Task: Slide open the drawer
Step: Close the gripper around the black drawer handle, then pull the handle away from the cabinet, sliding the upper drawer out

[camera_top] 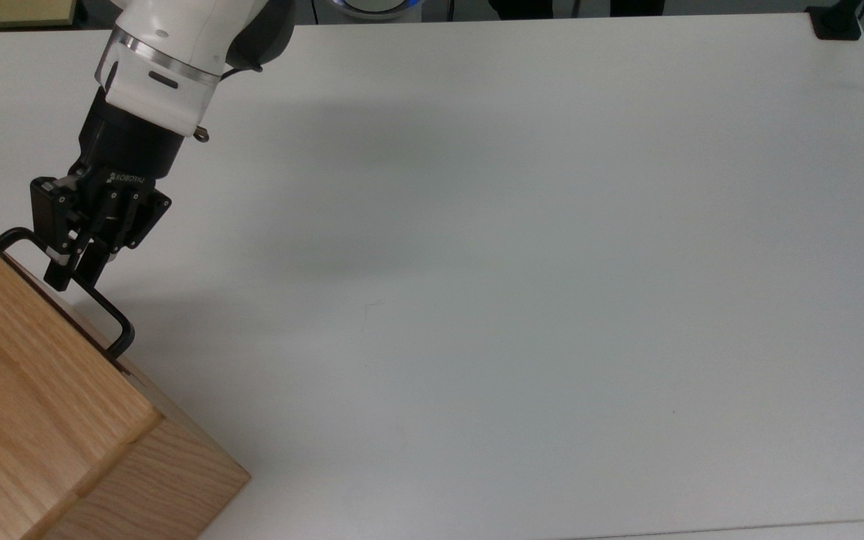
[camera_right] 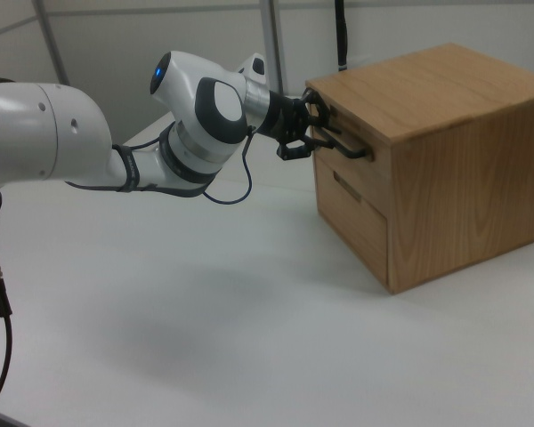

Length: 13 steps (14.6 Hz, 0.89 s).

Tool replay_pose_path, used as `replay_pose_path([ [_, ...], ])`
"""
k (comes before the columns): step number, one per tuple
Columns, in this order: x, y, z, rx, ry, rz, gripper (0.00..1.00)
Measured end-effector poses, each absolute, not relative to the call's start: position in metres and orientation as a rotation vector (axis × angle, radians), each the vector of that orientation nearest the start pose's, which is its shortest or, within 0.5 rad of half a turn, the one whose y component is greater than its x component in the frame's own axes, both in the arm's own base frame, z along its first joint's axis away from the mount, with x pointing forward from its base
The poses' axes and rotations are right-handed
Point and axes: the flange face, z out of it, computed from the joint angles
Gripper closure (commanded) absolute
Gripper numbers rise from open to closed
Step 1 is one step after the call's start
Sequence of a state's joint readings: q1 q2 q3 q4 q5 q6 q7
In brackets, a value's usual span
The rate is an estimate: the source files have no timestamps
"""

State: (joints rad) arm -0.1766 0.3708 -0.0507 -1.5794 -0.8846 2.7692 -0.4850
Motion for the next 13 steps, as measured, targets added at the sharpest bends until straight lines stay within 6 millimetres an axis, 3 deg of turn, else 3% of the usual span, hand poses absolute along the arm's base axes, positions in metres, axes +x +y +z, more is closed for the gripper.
replay_pose_path([
  [13, 0.701, -0.1203, 0.5046, 2.003, 0.982, 0.603, 0.96],
])
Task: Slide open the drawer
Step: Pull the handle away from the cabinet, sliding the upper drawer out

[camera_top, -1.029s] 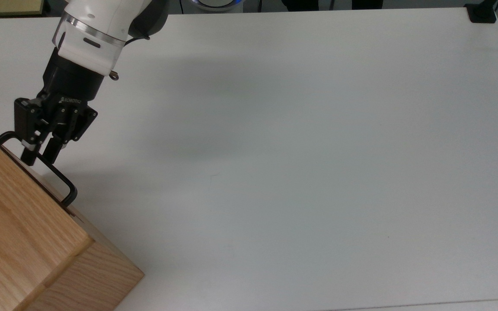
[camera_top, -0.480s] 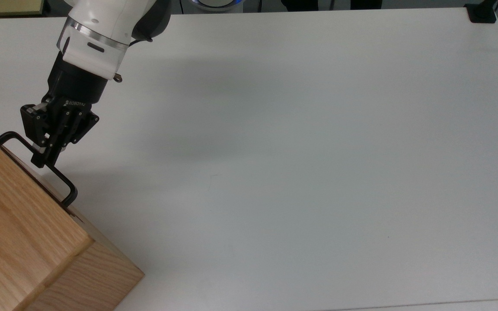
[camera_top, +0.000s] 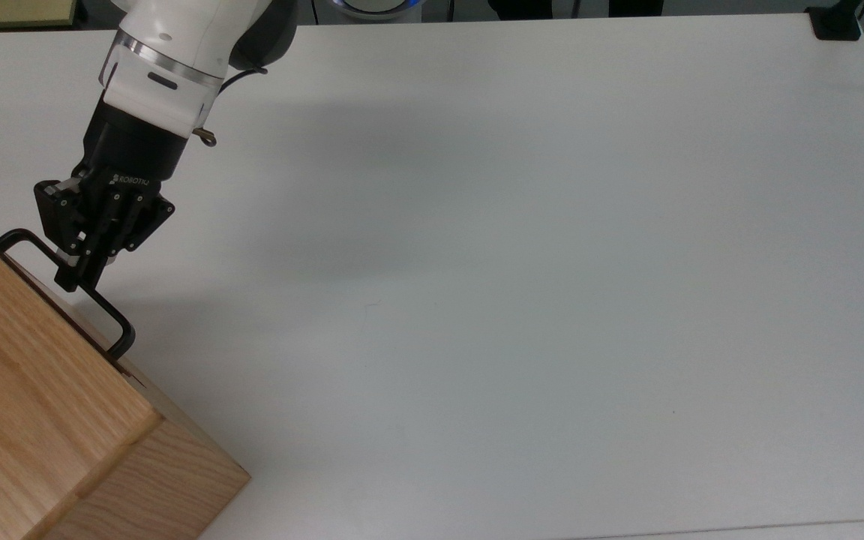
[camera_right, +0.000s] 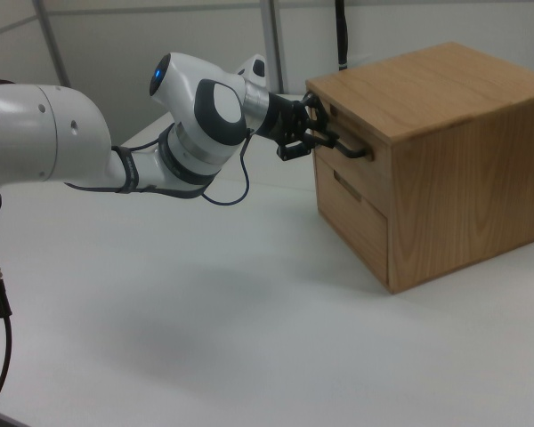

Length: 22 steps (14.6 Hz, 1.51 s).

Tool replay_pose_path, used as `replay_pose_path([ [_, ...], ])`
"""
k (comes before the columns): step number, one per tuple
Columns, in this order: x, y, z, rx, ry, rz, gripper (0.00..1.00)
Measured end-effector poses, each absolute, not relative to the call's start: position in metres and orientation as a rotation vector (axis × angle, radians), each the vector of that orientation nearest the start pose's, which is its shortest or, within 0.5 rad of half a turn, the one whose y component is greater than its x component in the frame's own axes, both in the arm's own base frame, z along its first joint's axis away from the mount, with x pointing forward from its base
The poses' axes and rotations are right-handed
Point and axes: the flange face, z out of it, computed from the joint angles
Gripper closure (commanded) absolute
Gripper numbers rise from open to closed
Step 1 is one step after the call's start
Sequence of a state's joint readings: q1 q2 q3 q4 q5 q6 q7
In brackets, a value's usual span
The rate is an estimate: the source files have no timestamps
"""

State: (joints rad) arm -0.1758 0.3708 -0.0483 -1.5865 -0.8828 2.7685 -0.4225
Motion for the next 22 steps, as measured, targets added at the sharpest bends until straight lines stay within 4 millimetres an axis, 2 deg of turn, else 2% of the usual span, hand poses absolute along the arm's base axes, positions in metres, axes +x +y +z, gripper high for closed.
replay_pose_path([
  [12, 0.695, -0.114, 0.505, 2.016, 0.979, 0.608, 0.96],
  [22, 0.641, -0.067, 0.511, 2.057, 1.025, 0.568, 0.95],
])
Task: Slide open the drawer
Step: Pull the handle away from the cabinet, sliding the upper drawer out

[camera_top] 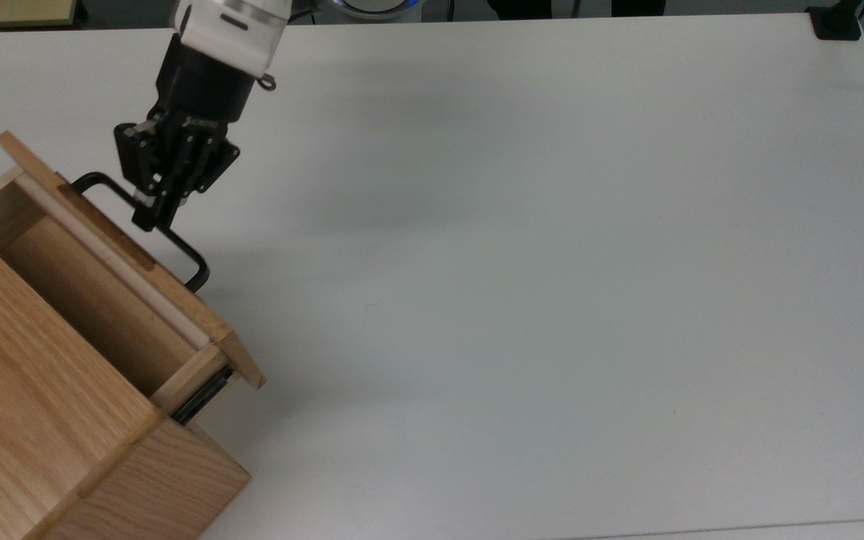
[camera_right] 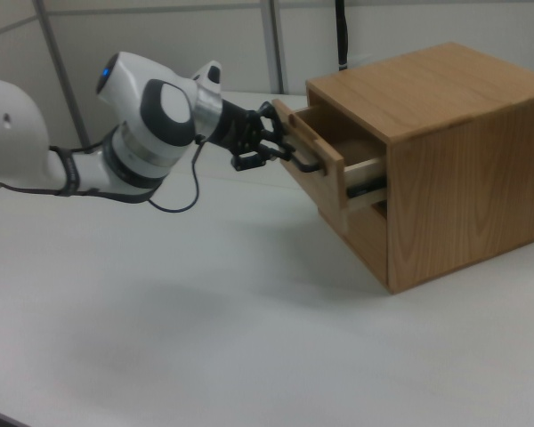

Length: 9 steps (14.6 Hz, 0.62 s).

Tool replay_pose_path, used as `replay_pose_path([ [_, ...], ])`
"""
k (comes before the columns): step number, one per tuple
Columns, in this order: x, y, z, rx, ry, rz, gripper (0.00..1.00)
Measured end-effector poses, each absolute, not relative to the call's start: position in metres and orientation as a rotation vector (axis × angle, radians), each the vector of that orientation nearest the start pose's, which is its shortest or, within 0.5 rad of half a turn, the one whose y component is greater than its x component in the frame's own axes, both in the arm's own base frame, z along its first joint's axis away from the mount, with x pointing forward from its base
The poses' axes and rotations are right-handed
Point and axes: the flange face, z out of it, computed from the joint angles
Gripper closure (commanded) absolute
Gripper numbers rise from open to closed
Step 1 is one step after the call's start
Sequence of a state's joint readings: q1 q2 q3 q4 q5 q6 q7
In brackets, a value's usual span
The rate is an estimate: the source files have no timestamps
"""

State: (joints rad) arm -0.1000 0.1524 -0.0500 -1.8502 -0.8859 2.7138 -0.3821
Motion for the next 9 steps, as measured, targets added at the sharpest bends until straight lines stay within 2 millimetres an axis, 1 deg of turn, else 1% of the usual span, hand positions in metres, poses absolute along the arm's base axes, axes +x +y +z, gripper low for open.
replay_pose_path([
  [4, 0.621, -0.046, 0.513, 2.08, 1.027, 0.552, 0.95],
  [6, 0.613, -0.032, 0.514, 2.092, 1.027, 0.542, 0.95],
  [9, 0.608, -0.026, 0.514, 2.095, 1.03, 0.543, 0.93],
])
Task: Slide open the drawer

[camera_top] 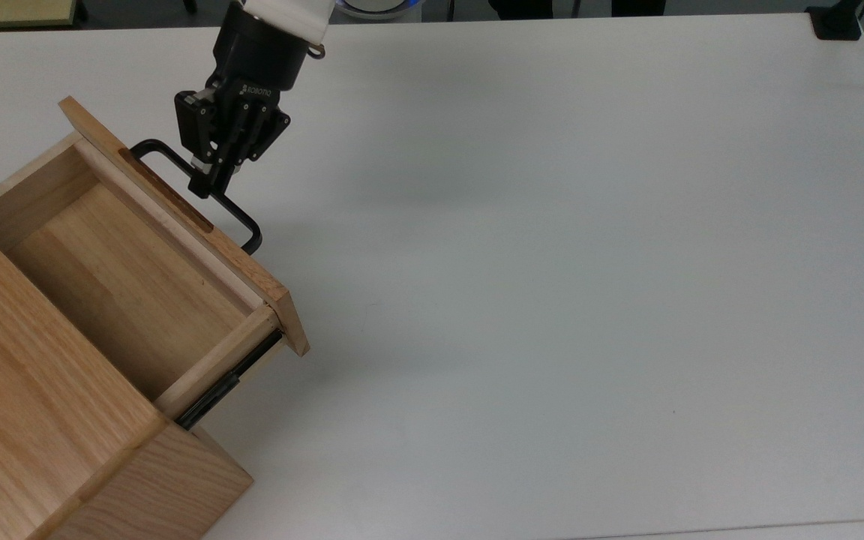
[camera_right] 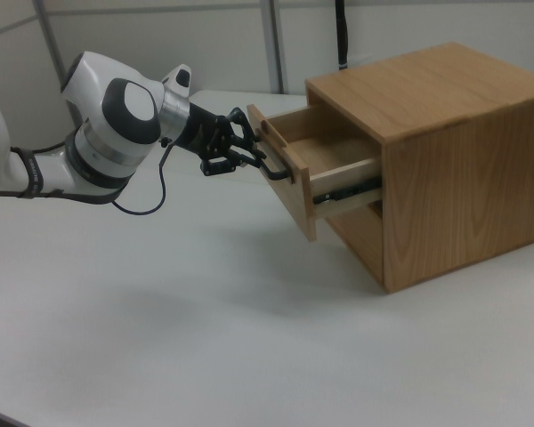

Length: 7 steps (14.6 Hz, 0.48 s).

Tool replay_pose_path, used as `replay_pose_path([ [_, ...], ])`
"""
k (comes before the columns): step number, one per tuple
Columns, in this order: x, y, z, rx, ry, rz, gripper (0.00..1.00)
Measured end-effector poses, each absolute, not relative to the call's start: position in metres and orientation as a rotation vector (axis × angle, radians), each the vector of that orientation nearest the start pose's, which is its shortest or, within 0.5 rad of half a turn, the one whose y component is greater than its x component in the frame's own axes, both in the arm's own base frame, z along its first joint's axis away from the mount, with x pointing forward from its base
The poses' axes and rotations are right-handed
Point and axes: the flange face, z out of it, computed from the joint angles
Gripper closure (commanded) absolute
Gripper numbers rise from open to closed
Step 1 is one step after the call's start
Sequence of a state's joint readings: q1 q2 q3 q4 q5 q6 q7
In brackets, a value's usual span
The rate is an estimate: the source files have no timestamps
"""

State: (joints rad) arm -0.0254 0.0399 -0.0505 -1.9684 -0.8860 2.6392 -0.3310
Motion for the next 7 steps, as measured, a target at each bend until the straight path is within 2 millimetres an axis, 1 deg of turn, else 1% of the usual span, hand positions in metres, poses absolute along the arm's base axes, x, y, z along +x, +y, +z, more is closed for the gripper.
replay_pose_path([
  [1, 0.607, -0.026, 0.514, 2.096, 1.03, 0.543, 0.93],
  [2, 0.607, -0.025, 0.514, 2.096, 1.031, 0.543, 0.81],
  [4, 0.607, -0.025, 0.514, 2.096, 1.031, 0.543, 0.18],
  [5, 0.607, -0.021, 0.513, 2.094, 1.039, 0.545, 0.16],
  [6, 0.608, -0.016, 0.512, 2.093, 1.05, 0.548, 0.03],
  [7, 0.608, -0.009, 0.509, 2.093, 1.059, 0.551, 0.0],
])
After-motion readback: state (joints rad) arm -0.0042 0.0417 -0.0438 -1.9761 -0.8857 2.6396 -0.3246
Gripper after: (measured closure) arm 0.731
